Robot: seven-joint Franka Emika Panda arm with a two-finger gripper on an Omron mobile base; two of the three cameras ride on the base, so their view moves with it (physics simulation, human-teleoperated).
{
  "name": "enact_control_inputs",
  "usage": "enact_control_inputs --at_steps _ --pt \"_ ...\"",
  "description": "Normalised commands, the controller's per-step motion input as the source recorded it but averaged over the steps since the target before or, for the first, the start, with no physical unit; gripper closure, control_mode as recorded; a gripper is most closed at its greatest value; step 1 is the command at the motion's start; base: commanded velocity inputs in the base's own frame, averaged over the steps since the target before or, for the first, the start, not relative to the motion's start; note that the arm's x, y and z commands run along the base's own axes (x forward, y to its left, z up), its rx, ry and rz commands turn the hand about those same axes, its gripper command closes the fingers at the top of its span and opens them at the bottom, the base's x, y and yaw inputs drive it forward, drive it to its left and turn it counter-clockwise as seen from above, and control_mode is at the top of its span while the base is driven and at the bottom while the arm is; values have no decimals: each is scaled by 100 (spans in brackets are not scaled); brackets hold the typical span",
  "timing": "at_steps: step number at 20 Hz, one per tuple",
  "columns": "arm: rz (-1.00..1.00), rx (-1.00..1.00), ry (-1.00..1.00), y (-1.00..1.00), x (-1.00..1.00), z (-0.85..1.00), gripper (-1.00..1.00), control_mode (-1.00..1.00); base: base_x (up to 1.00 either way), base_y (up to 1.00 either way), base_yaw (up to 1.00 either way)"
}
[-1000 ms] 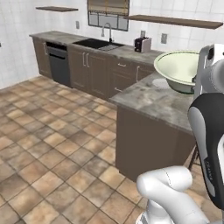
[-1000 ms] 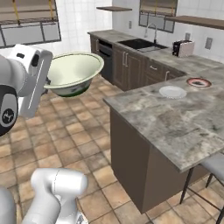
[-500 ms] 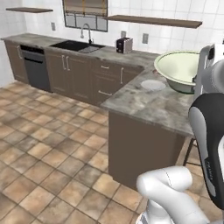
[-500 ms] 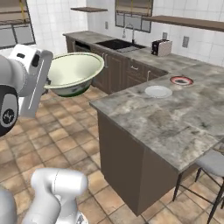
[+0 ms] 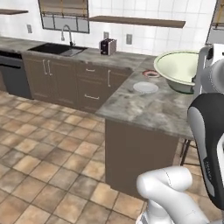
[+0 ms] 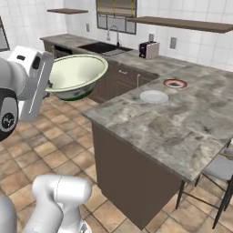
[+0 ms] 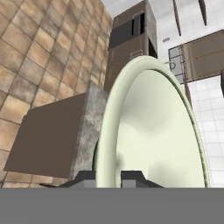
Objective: Move the bowls from the cabinet to the plates on the dining table.
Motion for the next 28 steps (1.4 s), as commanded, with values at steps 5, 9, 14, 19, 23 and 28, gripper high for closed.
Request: enact_control_inputs --at_steps 5,9,14,19,23,28 --pt "0 0 0 0 0 0 100 100 46 14 -31" --pt "0 0 0 0 0 0 100 100 47 22 -31" --pt "0 0 0 0 0 0 100 100 50 34 -31" --pt "0 0 0 0 0 0 100 100 54 39 -30" --pt "0 0 0 0 0 0 100 100 52 29 -29" --pt "0 0 0 0 0 0 100 100 47 12 -29"
